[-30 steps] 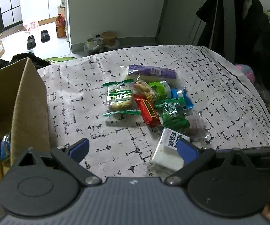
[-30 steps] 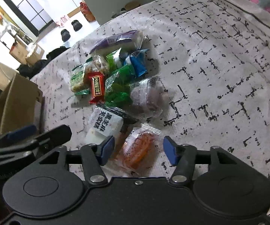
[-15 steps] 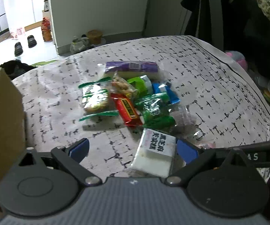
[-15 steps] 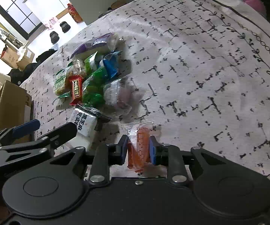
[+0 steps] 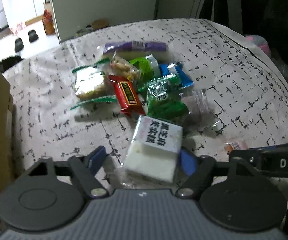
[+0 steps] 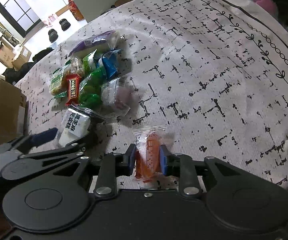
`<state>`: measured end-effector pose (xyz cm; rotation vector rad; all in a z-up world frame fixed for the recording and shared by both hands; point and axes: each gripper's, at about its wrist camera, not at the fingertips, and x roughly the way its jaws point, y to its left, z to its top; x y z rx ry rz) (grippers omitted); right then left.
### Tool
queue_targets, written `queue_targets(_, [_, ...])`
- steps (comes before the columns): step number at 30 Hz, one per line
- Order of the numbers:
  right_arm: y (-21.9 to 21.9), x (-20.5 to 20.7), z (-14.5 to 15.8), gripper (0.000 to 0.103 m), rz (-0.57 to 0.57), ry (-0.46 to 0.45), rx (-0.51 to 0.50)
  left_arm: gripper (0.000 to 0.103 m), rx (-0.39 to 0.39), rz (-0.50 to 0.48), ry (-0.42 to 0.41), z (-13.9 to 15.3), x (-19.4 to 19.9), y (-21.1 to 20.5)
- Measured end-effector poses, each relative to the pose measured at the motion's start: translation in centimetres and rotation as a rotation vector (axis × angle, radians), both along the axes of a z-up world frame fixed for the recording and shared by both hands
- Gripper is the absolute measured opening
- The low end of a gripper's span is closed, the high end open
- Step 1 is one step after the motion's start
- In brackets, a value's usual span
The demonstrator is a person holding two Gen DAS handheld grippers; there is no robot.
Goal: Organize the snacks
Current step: 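Grasp the white square cake pack with the left tool, then carry the cake pack over the box with the left tool while the right tool carries the sausage pack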
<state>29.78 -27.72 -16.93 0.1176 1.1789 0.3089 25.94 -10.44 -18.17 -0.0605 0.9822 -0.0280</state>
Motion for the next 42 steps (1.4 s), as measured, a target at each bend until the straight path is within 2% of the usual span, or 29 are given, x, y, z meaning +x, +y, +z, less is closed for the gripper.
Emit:
queue_targets(1, [0.0,-0.1,0.0,0.023,-0.001,0.0,0.005,0.059,0.002,-0.002,-0.003,0.0,-0.1,0.0])
queue_targets(3, [0.0,-0.4,0.2,0.022,-0.003,-0.001,0.015,0.049,-0.002,0.008,-0.008,0.2,-0.2,0.3])
queue_targets(4, [0.0,-0.5,0.2,0.021,-0.006,-0.002,0.024,0.048,-0.009,0.015,-0.008,0.3,-0.2,0.5])
queue_targets(12, [1.0,-1.3,1.4,0.017,0.011,-0.029,0.055,0.046,-0.057,0.05,-0.029,1.5,-1.6,2.1])
queue_targets(14, [1.3,-1.3,1.8,0.012,0.015,-0.039,0.063,0.046,-0.065,0.054,-0.046,2.1,-1.9,2.5])
queue_targets(26, [2.6,-2.2,3.0,0.0,0.042,-0.091,0.082,0.045,-0.143,0.123,-0.1,3.7,-4.0,5.5])
queue_targets(34, [3.8,-2.7,3.9,0.0,0.06,-0.125,0.083,0.045,-0.177,0.158,-0.124,4.4,-4.7,6.9])
queue_targets(36, [4.0,-2.8,3.7,0.004,0.057,-0.13,0.021,0.045,-0.172,0.161,-0.133,4.6,-4.8,7.1])
queue_targets(37, [4.0,-2.7,3.3,0.014,0.045,-0.112,-0.008,0.045,-0.17,0.161,-0.133,4.6,-4.9,7.1])
queue_targets(38, [3.8,-2.7,3.0,0.034,0.03,-0.093,-0.019,0.045,-0.17,0.16,-0.132,4.6,-4.9,7.1])
queue_targets(39, [3.6,-2.7,2.8,0.044,0.018,-0.086,-0.022,0.045,-0.171,0.16,-0.129,4.5,-5.0,7.1])
queue_targets(40, [3.5,-2.9,2.8,0.06,0.006,-0.096,-0.03,0.045,-0.173,0.159,-0.126,4.4,-5.0,7.1])
queue_targets(41, [3.5,-3.1,2.7,0.065,0.003,-0.114,-0.049,0.045,-0.175,0.158,-0.123,4.3,-5.1,7.1])
queue_targets(42, [3.7,-3.2,2.6,0.066,0.004,-0.128,-0.076,0.045,-0.176,0.157,-0.119,4.3,-5.1,7.0])
